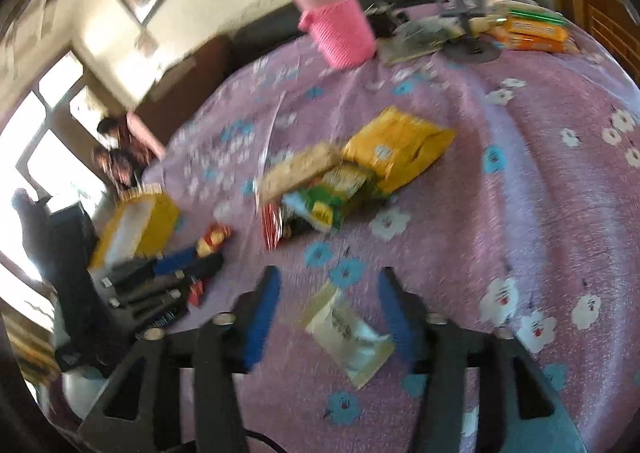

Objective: Organize snacks
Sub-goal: 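Grasp the white-wrapped candy with the right tool while the left tool grasps the red Golden Crown bar, then carry both snacks over the white tray and open both tools to drop them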

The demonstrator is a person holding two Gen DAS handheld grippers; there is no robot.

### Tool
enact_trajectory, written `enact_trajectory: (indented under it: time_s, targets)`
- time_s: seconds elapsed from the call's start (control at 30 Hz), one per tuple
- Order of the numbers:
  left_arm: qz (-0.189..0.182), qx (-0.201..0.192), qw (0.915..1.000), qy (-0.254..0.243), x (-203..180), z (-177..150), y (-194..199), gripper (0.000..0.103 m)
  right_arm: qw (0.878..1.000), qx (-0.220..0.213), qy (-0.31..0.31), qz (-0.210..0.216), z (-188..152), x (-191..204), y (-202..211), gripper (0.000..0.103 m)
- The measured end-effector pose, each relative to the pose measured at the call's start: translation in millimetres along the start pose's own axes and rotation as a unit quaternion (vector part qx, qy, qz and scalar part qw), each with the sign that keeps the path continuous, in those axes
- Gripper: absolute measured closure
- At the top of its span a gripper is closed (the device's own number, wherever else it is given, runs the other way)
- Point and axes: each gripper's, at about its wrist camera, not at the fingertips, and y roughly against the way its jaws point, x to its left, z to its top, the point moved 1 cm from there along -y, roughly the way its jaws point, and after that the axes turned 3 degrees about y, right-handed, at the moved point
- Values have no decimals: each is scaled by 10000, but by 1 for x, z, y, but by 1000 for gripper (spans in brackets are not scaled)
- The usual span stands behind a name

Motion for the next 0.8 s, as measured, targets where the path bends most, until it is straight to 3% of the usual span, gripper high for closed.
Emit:
enact_trajectory:
  time_s: [0.17,0.27,0.3,0.37,0.43,0.8]
  targets:
    - [-22,4,10000,93,2,-5,4,79,9956,234,793,-435,-7,25,-4,47]
    - [-100,-23,9997,223,6,-9,10,79,9946,305,885,-447,-10,26,-4,49]
    - [-118,-49,9996,270,8,-11,13,79,9948,314,857,-460,-10,24,-4,52]
    - [-216,-117,9990,385,14,-14,22,79,9956,311,746,-482,-11,20,-3,72]
    - [-318,-182,9982,479,19,-20,32,79,9962,271,673,-477,-13,18,-1,78]
    - [-797,-672,9900,951,54,-48,96,79,9989,-197,272,-312,-23,23,25,80]
